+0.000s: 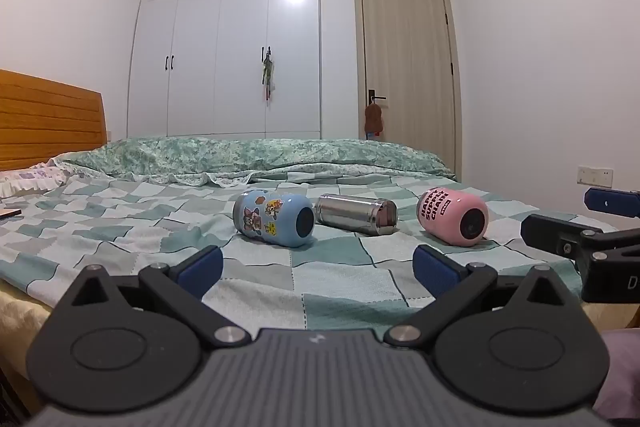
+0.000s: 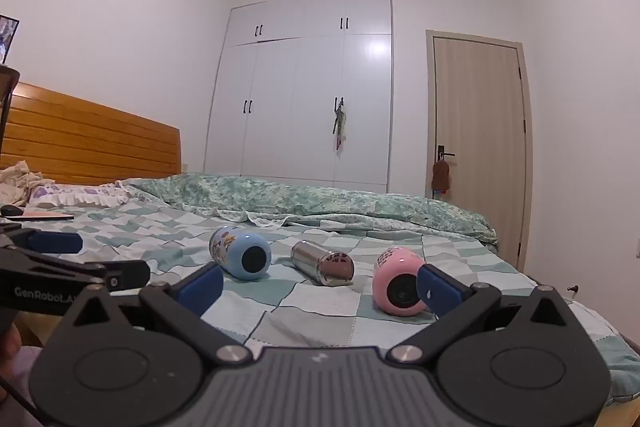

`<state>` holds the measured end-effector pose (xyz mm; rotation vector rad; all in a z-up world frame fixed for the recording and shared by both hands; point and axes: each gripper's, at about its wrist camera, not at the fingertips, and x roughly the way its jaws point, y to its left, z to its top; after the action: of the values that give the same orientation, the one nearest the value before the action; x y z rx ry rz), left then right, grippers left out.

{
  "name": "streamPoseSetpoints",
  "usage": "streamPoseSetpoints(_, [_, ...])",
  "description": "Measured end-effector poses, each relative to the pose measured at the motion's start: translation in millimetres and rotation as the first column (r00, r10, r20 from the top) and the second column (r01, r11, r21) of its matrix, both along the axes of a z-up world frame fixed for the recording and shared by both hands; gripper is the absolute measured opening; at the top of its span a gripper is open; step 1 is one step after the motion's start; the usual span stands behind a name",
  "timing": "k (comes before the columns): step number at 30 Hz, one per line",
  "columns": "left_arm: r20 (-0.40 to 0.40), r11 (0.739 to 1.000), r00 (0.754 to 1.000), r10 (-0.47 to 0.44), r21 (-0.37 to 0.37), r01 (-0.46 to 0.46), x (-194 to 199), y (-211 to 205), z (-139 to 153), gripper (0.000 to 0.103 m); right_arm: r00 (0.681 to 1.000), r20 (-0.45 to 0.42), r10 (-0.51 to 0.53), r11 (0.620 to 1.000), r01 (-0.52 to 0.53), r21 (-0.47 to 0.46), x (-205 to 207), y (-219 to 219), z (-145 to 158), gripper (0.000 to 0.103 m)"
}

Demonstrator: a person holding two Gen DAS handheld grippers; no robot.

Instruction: Flip cup upright

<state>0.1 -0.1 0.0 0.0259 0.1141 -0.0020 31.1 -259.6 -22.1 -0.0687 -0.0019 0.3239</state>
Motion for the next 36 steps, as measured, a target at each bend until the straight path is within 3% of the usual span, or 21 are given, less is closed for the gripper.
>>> streamPoseSetpoints(36, [0.01,1.0,1.0,-0.008,-0.006,0.008,-7.1,-1.1,-1.7,0.103,1.0,0.002,-0.002,1.0,0.002,0.007,-0.1,-0.1,-0.9,0.103])
